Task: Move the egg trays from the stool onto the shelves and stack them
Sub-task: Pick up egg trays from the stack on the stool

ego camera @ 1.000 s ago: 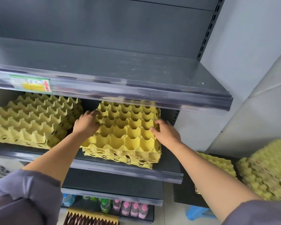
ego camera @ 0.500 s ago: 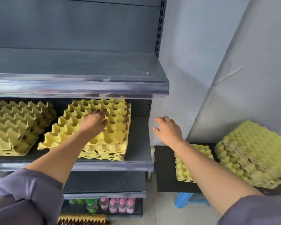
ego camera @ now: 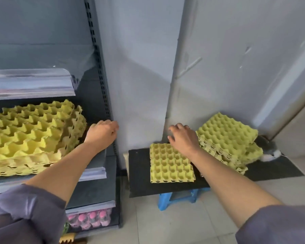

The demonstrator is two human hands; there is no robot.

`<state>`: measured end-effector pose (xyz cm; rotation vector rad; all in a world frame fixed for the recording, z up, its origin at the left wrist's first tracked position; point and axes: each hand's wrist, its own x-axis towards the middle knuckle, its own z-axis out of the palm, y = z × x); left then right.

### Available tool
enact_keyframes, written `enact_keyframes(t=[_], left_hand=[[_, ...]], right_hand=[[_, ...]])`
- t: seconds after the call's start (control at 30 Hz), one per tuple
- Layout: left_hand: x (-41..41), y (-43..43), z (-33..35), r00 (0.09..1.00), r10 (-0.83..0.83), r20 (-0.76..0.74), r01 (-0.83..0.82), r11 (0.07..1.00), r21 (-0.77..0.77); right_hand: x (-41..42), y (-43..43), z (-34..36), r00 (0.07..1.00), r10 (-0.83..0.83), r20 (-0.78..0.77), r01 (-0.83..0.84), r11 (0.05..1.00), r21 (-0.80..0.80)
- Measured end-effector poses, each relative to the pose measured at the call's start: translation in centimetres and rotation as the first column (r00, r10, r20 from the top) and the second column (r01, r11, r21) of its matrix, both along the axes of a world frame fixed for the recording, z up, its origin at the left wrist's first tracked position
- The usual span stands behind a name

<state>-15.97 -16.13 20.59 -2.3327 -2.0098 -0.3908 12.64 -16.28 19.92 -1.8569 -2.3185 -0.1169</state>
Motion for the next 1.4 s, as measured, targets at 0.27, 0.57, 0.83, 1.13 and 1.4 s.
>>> enact_keyframes(t=[0.27,0.57,0.83,1.13,1.4], left_hand=[[6.9,5.8,-4.2,0.994,-0.111,-0.001,0.110,0.989,-0.096],[13.1,14.4,-13.2,0.987,-0.156,0.038,0.160,0.931,-0.327],[15.8,16.3,-22.8,0.992,-0.077,0.102,0.119,0.849,-0.515],[18.9,17.3,-37.0,0.999,0.042,0.010,-0.025,0.741,-0.671],[19.7,17.1,-44.8,0.938,0.311,0.156,-0.135,0.740,-0.659]], right_hand=[[7.0,3.3,-3.8,0.994,-0.108,0.001,0.108,0.991,-0.084],[11.5,8.8,-10.6,0.975,-0.215,0.053,0.221,0.930,-0.294],[14.0,11.2,-20.8,0.945,-0.328,0.004,0.278,0.791,-0.545],[16.9,14.4,-34.5,0.899,-0.438,-0.021,0.307,0.663,-0.683],[18.0,16.2,-43.1,0.810,-0.583,-0.066,0.364,0.587,-0.723]])
